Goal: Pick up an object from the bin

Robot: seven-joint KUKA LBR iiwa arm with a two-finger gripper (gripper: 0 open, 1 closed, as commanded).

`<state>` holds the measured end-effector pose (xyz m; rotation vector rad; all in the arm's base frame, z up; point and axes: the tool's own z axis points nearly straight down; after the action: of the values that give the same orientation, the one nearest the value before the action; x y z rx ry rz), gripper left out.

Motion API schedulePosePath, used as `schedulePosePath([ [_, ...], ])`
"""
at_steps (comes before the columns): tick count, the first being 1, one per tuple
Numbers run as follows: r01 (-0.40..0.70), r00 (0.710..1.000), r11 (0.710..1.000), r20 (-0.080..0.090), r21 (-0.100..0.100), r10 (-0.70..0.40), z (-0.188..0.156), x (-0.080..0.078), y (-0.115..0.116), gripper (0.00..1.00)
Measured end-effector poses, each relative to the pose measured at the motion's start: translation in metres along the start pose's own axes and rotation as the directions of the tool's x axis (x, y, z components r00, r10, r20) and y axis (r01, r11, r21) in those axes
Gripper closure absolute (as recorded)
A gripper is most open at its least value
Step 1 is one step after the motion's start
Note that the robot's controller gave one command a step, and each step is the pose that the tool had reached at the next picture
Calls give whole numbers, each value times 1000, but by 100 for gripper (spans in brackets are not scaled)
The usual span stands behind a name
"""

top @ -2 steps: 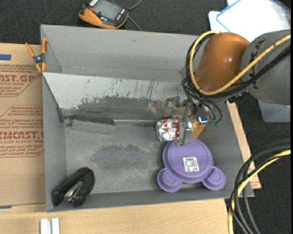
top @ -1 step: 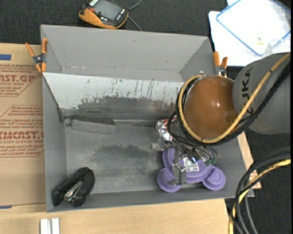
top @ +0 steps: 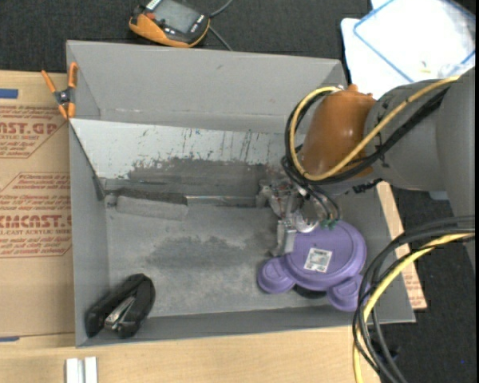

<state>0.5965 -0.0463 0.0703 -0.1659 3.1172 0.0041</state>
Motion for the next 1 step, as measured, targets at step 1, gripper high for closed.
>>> schedulePosePath([
  [1,726,687,688,32,24,-726,-12,85,72,100],
])
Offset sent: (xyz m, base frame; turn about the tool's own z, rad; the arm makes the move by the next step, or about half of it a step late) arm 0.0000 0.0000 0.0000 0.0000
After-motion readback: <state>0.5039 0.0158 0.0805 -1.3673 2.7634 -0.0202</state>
